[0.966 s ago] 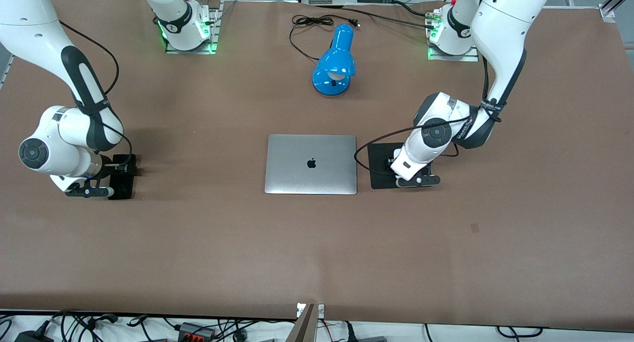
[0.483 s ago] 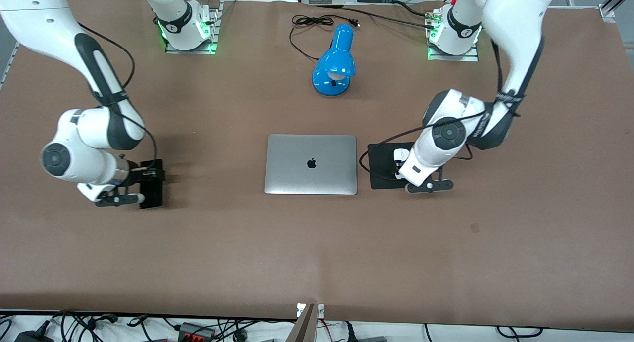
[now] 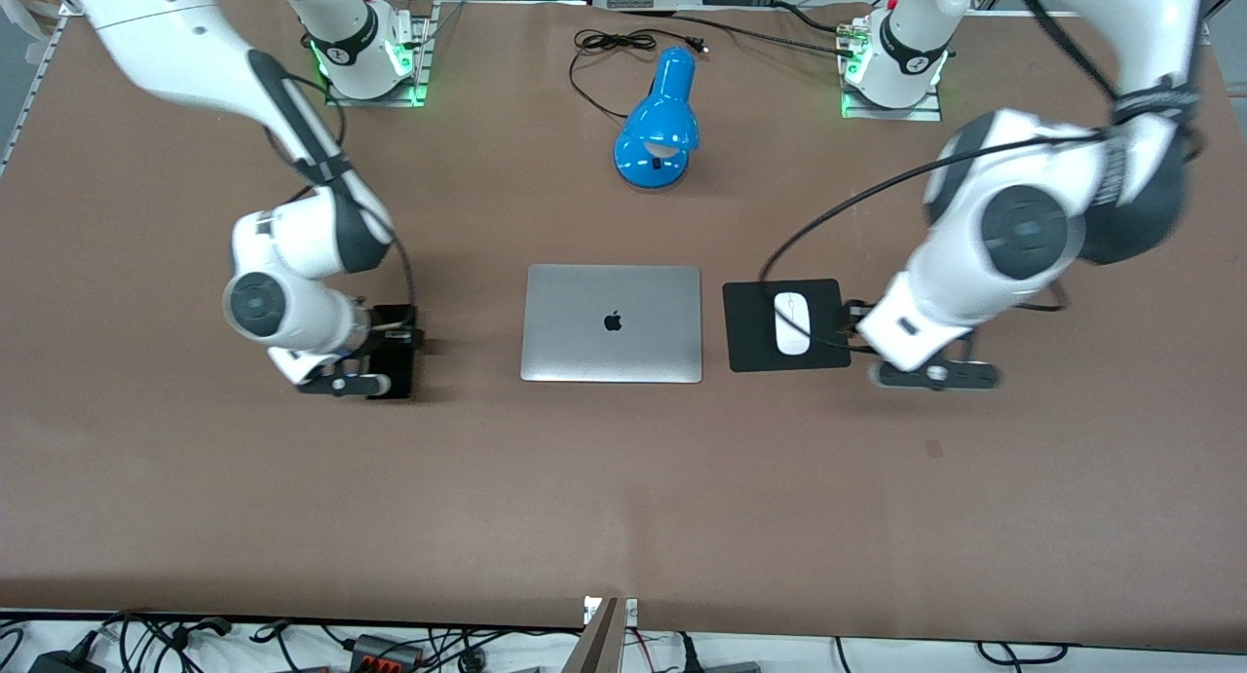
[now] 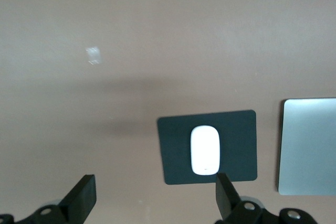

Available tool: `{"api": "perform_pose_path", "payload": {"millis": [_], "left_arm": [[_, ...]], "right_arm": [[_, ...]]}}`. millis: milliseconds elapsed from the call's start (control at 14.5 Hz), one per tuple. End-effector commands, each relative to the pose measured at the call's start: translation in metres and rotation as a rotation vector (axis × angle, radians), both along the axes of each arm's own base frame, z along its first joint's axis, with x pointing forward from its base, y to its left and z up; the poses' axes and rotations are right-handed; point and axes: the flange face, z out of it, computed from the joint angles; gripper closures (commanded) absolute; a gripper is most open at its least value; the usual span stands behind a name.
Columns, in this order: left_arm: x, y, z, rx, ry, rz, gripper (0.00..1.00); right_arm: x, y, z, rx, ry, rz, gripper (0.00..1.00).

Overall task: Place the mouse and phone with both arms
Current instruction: 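Release the mouse and raise the left gripper while the right carries the phone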

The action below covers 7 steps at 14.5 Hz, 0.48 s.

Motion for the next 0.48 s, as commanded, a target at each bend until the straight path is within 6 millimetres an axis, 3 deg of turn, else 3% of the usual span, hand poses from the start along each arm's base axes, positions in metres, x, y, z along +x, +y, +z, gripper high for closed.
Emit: {"api": "perform_pose_path", "payload": {"millis": [0, 207, 414], "left_arm": [[0.001, 0.048, 0.059, 0.005, -0.016, -0.065, 0.00], [-0.014, 0.094, 0.081, 0.009, 0.062, -0.079, 0.00], [-0.038, 0.100, 0.119, -0.058, 0.030, -0.044, 0.00]], "right_arm": [[-0.008, 0.031, 0.002, -0.006, 0.000, -0.037, 0.70], [-0.019, 0.059, -0.010, -0.005, 0.000, -0.018, 0.70], [-0.035, 0.080, -0.028, 0.003, -0.003, 0.016, 0.70]]}}
